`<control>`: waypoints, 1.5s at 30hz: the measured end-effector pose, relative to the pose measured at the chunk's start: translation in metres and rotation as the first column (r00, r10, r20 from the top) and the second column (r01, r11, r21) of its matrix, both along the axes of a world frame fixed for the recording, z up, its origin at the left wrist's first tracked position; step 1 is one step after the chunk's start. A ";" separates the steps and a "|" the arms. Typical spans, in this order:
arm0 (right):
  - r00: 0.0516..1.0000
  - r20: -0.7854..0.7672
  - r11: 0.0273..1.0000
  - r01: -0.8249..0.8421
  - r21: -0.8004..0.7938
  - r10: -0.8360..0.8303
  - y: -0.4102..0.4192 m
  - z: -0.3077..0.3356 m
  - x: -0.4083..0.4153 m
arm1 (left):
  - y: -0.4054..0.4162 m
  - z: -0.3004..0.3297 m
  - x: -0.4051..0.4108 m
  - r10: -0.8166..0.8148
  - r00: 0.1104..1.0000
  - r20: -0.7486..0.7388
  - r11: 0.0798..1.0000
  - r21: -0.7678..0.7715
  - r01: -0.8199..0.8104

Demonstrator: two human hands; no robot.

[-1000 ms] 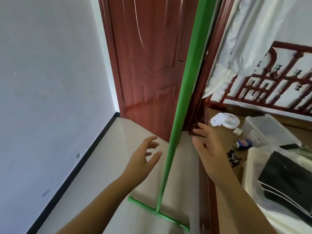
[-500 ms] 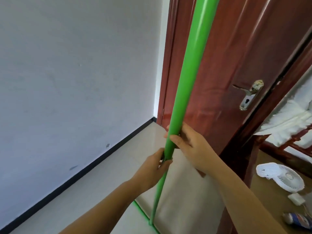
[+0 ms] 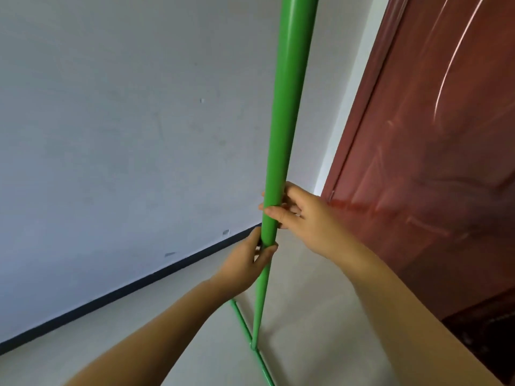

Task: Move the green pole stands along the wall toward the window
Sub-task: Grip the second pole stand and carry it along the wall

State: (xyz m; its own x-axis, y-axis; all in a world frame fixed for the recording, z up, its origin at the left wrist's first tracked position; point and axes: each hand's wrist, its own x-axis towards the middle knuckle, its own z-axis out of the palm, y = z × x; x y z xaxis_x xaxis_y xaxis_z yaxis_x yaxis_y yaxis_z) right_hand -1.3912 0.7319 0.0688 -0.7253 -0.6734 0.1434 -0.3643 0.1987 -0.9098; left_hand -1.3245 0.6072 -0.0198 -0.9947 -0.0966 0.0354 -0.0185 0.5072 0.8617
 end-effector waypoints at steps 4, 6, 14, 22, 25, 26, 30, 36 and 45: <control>0.979 -0.022 0.979 -0.204 0.017 0.204 -0.008 -0.001 -0.043 | 0.011 -0.008 -0.014 0.271 0.960 -0.066 0.962 0.051 -0.268; 0.944 -0.017 0.944 -0.330 0.005 0.330 -0.011 -0.002 -0.063 | 0.023 -0.012 -0.021 0.436 0.895 -0.096 0.899 0.074 -0.431; 0.752 -0.019 0.752 -0.658 0.026 0.659 -0.021 0.005 -0.106 | 0.080 -0.007 -0.055 0.863 0.502 -0.048 0.504 0.146 -0.851; 0.649 -0.045 0.648 -0.761 -0.024 0.760 -0.050 0.002 -0.144 | 0.070 0.009 -0.094 0.950 0.308 0.050 0.309 -0.030 -0.950; 0.603 -0.068 0.602 -0.798 -0.026 0.795 -0.066 0.000 -0.168 | 0.061 0.007 -0.116 0.966 0.251 0.065 0.251 0.010 -0.968; 0.589 -0.081 0.589 -0.808 -0.025 0.804 -0.073 0.000 -0.177 | 0.056 0.007 -0.124 0.968 0.243 0.061 0.242 0.015 -0.970; 0.551 -0.095 0.552 -0.834 -0.021 0.829 -0.110 0.000 -0.216 | 0.024 0.005 -0.161 0.977 0.205 0.050 0.206 -0.014 -0.978; 0.452 -0.110 0.461 -0.885 0.071 0.885 -0.167 0.009 -0.269 | -0.022 0.012 -0.212 0.982 0.146 0.122 0.152 -0.038 -0.988; 0.272 -0.178 0.298 -0.945 0.137 0.946 -0.235 0.014 -0.333 | -0.074 0.013 -0.275 0.984 0.072 0.164 0.080 -0.038 -0.996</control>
